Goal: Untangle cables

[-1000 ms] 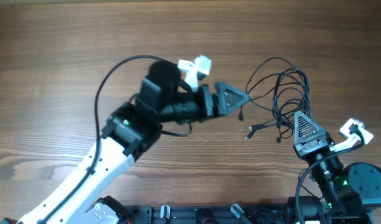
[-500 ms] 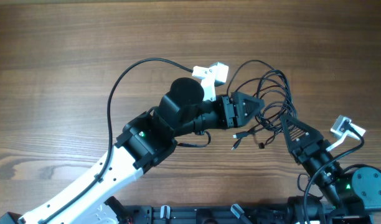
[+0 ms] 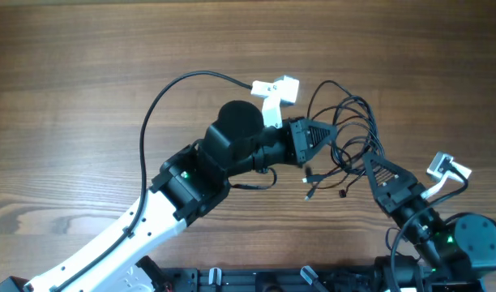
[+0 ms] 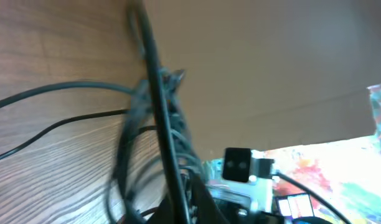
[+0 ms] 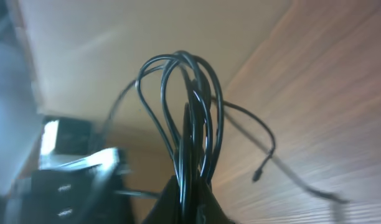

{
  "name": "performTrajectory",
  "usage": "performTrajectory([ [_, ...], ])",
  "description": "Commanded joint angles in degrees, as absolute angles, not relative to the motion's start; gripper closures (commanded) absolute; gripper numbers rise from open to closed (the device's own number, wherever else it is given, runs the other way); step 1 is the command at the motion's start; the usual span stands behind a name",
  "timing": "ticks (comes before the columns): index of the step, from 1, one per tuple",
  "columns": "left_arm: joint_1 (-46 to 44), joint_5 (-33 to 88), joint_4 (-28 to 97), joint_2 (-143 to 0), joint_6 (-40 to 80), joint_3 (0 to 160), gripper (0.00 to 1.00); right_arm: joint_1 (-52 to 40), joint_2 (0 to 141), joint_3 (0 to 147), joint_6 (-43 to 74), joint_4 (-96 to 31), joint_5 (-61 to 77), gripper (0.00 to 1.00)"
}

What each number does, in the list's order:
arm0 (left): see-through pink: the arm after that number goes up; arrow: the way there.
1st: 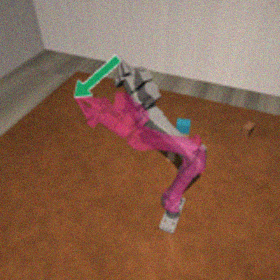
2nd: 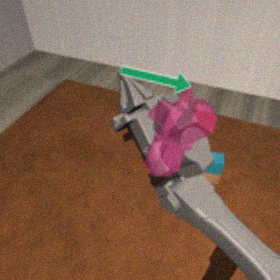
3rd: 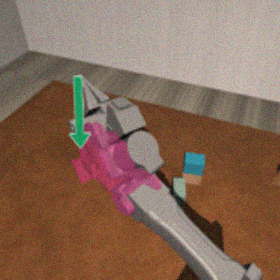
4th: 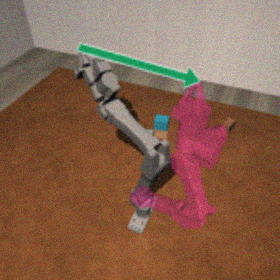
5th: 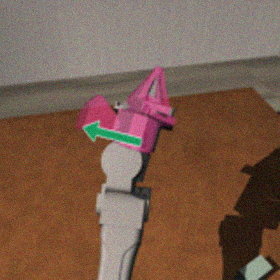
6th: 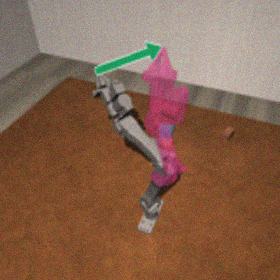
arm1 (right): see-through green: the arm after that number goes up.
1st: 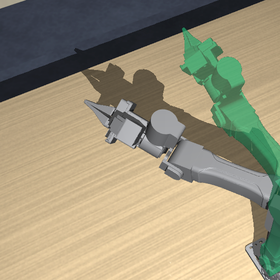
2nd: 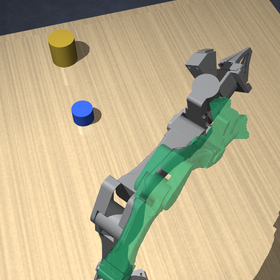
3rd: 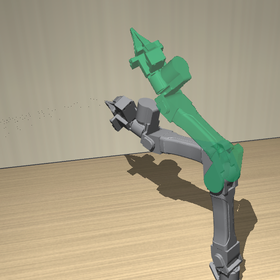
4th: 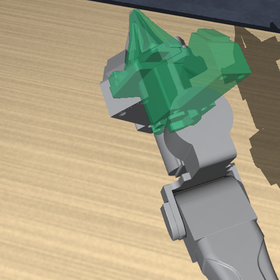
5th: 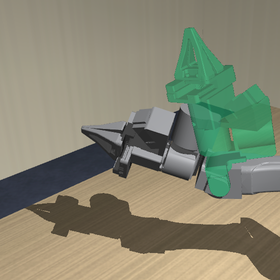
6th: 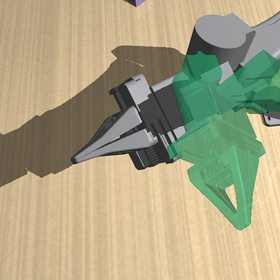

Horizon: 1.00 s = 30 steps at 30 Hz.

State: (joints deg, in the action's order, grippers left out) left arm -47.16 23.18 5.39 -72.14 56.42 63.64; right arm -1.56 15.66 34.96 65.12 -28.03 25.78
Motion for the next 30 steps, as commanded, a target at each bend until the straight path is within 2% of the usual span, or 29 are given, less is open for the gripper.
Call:
performTrajectory([
  [1, -47.31, 23.11, 4.03, -71.18, 58.83, 63.99, 0.96, -1.39, 15.44, 35.14, 59.24, -31.51, 16.03, 0.96],
  [5, -44.51, 26.13, 3.03, -70.59, 63.59, 63.99, 0.96, -1.39, 15.44, 35.14, 53.45, -34.59, 11.35, 0.96],
  [19, -24.69, 31.53, -8.21, -70.5, 91.59, 63.99, 0.96, -1.39, 15.44, 35.14, 32.95, -36.18, 11.38, 0.96],
  [25, -19.42, 32.4, -7.88, -70.5, 91.53, 63.99, 0.96, -1.39, 15.44, 35.14, 31.55, -36.71, 11.4, 0.96],
  [26, -19.16, 33.19, -7.55, -70.5, 90.43, 63.99, 0.89, -1.39, 15.44, 35.14, 31.7, -36.64, 11.42, 0.96],
  [29, -19.16, 35.88, -6.04, -70.5, 81.8, 63.99, 0.28, -1.39, 15.44, 35.14, 32.4, -36.51, 11.66, 0.96],
  [30, -19.16, 37.69, -4.8, -70.5, 76.2, 63.99, 0.15, -1.39, 15.44, 35.14, 33.58, -36.47, 11.7, 0.96],
])
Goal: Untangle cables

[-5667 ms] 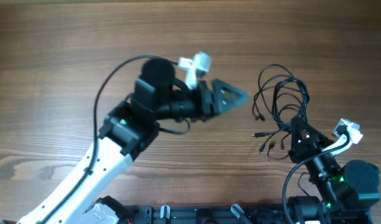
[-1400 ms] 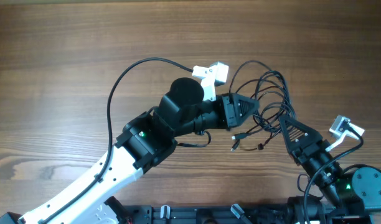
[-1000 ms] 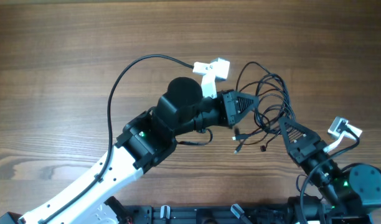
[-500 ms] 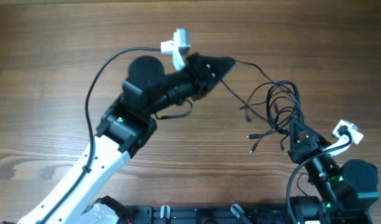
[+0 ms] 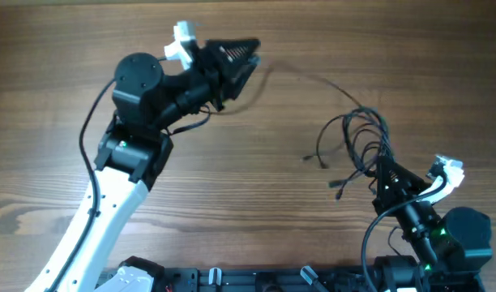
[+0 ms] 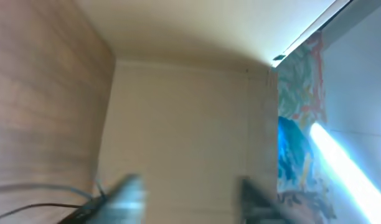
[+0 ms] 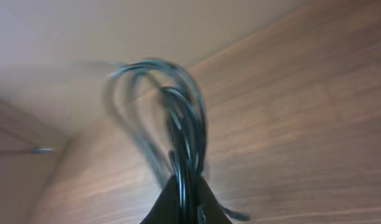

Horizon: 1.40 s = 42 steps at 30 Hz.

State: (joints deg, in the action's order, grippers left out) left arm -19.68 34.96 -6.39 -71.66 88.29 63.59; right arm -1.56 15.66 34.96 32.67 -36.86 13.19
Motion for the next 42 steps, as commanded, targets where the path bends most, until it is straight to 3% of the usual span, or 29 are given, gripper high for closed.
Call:
performTrajectory([
  [1, -19.16, 39.46, -3.86, -70.5, 70.81, 63.99, 0.12, -1.39, 15.44, 35.14, 34.13, -36.01, 12.47, 0.96],
  [5, -19.16, 44.16, 2.33, -70.5, 54.87, 63.99, 0.08, -1.39, 15.44, 35.14, 34.5, -31.79, 18.87, 0.96],
  [9, -19.16, 45.74, 9.02, -70.5, 51.0, 63.99, 0.11, -1.39, 15.44, 35.14, 28.47, -26.2, 29.32, 0.96],
  [13, -20.64, 53.87, 8.19, -70.5, 45.84, 63.99, 0.19, -1.39, 15.44, 35.14, 23.99, -22.87, 36.86, 0.96],
  [20, -30.09, 54.85, 6.37, -70.5, 33.21, 63.99, 0.21, -1.39, 15.44, 35.14, 23.51, -19.66, 41.25, 0.96],
  [29, -32.03, 54.85, 2.96, -70.5, 32.95, 63.99, 0.29, -1.39, 15.44, 35.14, 23.46, -20.16, 41.23, 0.96],
  [33, -32.05, 54.85, 2.31, -70.5, 32.88, 63.99, 0.44, -1.39, 15.44, 35.14, 23.55, -20.12, 41.25, 0.96],
  [42, -33.93, 53.32, 2.33, -70.5, 31.68, 63.99, 0.44, -1.39, 15.44, 35.14, 24.25, -18.9, 42.54, 0.96],
])
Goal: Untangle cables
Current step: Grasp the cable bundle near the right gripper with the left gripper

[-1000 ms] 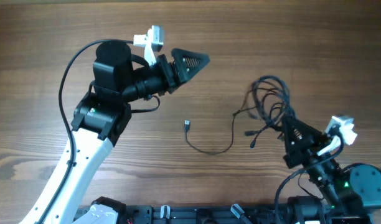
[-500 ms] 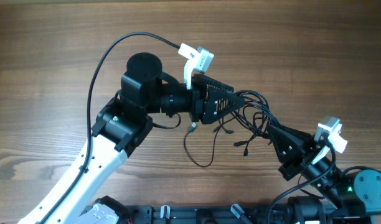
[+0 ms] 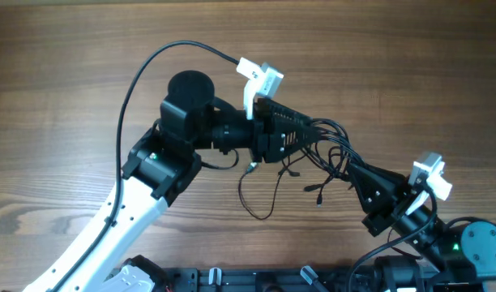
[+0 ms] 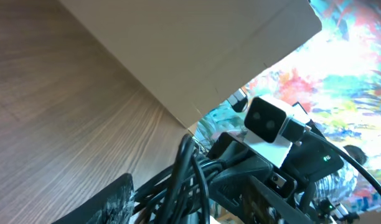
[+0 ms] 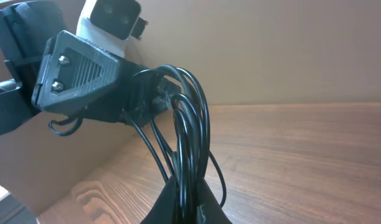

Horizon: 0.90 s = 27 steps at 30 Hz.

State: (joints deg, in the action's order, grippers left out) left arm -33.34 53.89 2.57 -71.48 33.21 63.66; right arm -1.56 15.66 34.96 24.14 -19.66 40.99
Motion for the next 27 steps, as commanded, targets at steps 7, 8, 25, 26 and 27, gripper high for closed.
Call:
performTrajectory([
  [7, -33.91, 53.3, 2.35, -70.5, 31.68, 63.99, 0.65, -1.39, 15.44, 35.14, 24.73, -18.81, 42.54, 0.96],
  [8, -33.93, 53.3, 2.37, -70.5, 31.68, 63.99, 0.7, -1.39, 15.44, 35.14, 25.5, -18.72, 42.52, 0.96],
  [25, -33.87, 43.64, 8.58, -70.5, 16.12, 63.99, 0.96, -1.39, 15.44, 35.14, 17.91, -28.91, 29.34, 0.0],
  [26, -33.87, 42.87, 9.85, -70.5, 14.52, 63.99, 0.96, -1.39, 15.44, 35.14, 17.17, -29.23, 29.15, 0.01],
  [27, -33.87, 42.37, 11.03, -70.5, 13.08, 63.99, 0.96, -1.39, 15.44, 35.14, 16.21, -29.3, 29.23, 0.01],
])
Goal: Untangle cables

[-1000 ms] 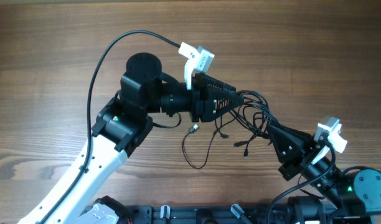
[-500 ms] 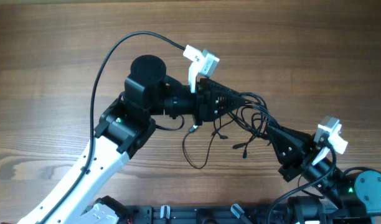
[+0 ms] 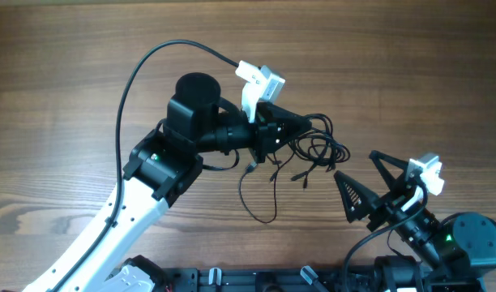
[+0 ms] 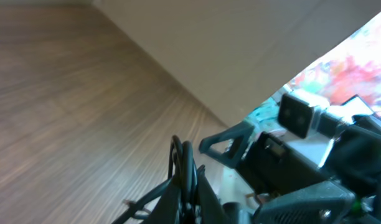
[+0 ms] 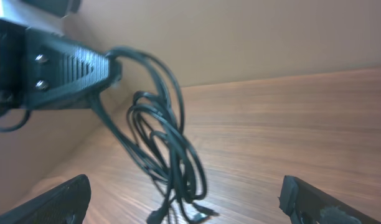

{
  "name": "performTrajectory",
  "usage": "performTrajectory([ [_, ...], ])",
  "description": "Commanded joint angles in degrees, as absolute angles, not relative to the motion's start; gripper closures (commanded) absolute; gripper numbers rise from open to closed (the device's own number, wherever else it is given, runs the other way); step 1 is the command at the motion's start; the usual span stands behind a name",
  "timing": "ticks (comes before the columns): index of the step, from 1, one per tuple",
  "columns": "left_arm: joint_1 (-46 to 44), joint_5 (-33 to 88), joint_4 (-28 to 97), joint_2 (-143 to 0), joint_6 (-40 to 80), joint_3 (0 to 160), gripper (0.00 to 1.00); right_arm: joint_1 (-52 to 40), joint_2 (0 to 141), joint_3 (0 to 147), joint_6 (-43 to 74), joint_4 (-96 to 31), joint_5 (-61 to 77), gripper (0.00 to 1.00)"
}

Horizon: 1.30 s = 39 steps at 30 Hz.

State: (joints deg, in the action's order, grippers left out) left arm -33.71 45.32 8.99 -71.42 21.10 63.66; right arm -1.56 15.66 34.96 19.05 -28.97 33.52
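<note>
A tangle of thin black cables hangs right of the table's middle, and its loose ends trail toward the front. My left gripper is shut on the top of the bundle; the left wrist view shows its fingers pinched on several strands. My right gripper stands open just right of the tangle, holding nothing. In the right wrist view its two fingertips are spread wide, and the cable loops dangle from the left gripper in front of them.
The bare wooden table stretches out on all sides. The left arm's own black lead arcs over the table behind the arm. A beige wall rises past the table's edge.
My right gripper has let go of the cable bundle, opened wide and moved slightly back to the right. The left gripper, spread around the bundle before, is now shut on it.
At first both grippers were at the tangle right of centre. Then the left gripper was far back on the left with a strand stretched out, while the right held the bundle. Later the left was back at the bundle. Now only the left holds it.
</note>
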Motion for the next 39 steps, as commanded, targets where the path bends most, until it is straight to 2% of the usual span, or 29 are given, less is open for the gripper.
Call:
performTrajectory([
  [1, -33.87, 42.3, 12.14, -70.5, 12.12, 63.99, 0.96, -1.39, 15.44, 35.14, 13.37, -29.36, 30.22, 0.0],
  [7, -36.16, 42.54, 12.27, -70.5, 12.14, 63.99, 0.96, -1.39, 15.44, 35.14, -10.44, -29.19, 42.52, 0.05],
  [9, -38.06, 42.54, 11.53, -70.5, 12.14, 63.99, 0.96, -1.39, 15.44, 35.14, -19.14, -28.73, 47.86, 0.09],
  [10, -38.85, 42.54, 11.11, -70.5, 12.12, 63.99, 0.96, -1.39, 15.44, 35.14, -20.88, -28.01, 48.58, 0.14],
  [13, -40.88, 42.57, 9.58, -70.5, 12.14, 63.99, 0.96, -1.39, 15.44, 35.14, -23.62, -26.48, 48.53, 0.17],
  [15, -42.35, 42.57, 8.45, -70.5, 12.14, 63.99, 0.96, -1.39, 15.44, 35.14, -26.55, -26.52, 48.53, 0.28],
  [16, -43.05, 42.57, 7.9, -70.5, 12.16, 63.99, 0.96, -1.39, 15.44, 35.14, -27.07, -26.61, 48.51, 0.32],
  [19, -44.77, 42.57, 6.61, -70.5, 12.16, 63.99, 0.96, -1.39, 15.44, 35.14, -27.05, -26.65, 48.53, 0.35],
  [24, -45.28, 43.29, 6.57, -70.48, 12.16, 63.99, 0.96, -1.39, 15.44, 35.14, -27.07, -26.61, 47.13, 0.34],
  [34, -45.21, 54.43, 4.86, -70.26, 7.68, 63.99, 0.96, -1.39, 15.66, 35.14, -27.0, -26.89, 38.57, 0.34],
  [37, -45.21, 56.64, 4.21, -69.76, 6.17, 63.99, 0.96, -1.39, 16.69, 35.14, -26.96, -27.05, 38.61, 0.38],
  [38, -45.21, 56.64, 3.84, -69.63, 6.2, 63.99, 0.96, -1.39, 17.39, 35.14, -26.96, -27.07, 38.89, 0.44],
  [39, -45.21, 56.62, 3.57, -69.63, 6.22, 63.99, 0.96, -1.39, 17.89, 35.14, -26.98, -27.07, 39.33, 0.47],
])
